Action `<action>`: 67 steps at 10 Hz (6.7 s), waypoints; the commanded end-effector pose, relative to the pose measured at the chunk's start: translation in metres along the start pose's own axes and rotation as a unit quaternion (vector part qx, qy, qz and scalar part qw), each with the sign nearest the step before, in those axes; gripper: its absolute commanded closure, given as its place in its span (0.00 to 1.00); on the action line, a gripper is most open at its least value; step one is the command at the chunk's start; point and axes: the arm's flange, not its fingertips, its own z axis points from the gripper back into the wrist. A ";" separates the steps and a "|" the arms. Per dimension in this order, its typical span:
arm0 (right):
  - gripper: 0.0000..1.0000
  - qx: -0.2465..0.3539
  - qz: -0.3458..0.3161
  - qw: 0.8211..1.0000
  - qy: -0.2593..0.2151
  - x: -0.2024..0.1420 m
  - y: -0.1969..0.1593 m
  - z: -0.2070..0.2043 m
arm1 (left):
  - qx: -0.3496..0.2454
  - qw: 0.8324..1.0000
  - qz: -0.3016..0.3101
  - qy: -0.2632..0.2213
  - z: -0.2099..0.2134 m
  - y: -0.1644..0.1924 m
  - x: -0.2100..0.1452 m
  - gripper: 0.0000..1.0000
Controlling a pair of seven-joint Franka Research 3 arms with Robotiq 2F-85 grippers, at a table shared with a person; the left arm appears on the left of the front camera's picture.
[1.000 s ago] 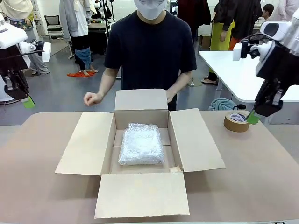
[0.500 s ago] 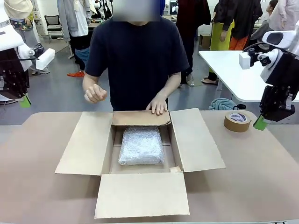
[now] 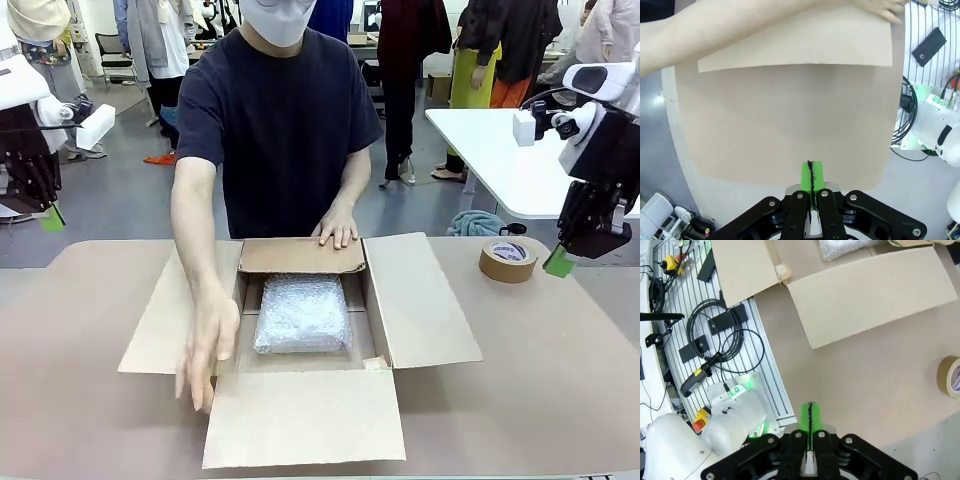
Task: Wrap the clocks to prevent damage.
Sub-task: Push the right (or left) flap of the Package Box to close it.
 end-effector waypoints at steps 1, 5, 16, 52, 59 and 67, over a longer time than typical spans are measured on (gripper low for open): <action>0.99 0.007 0.004 1.000 -0.006 -0.001 0.002 -0.002 | -0.005 1.000 0.006 -0.003 0.001 -0.001 0.001 1.00; 0.99 0.007 0.004 1.000 -0.006 -0.001 0.002 -0.002 | -0.005 1.000 0.006 -0.003 0.001 -0.001 0.001 1.00; 0.99 0.007 0.004 1.000 -0.006 -0.001 0.002 -0.002 | -0.005 1.000 0.006 -0.003 0.001 -0.001 0.001 1.00; 0.99 0.007 0.004 1.000 -0.006 -0.001 0.002 -0.002 | -0.161 0.808 0.042 -0.565 -0.286 0.073 -0.042 1.00; 0.99 0.007 0.004 1.000 -0.006 -0.001 0.002 -0.002 | -0.137 0.775 -0.037 -0.616 -0.230 0.075 0.001 1.00; 0.99 0.007 0.004 1.000 -0.006 -0.001 0.002 -0.002 | -0.133 0.789 -0.090 -0.593 -0.219 0.085 0.071 1.00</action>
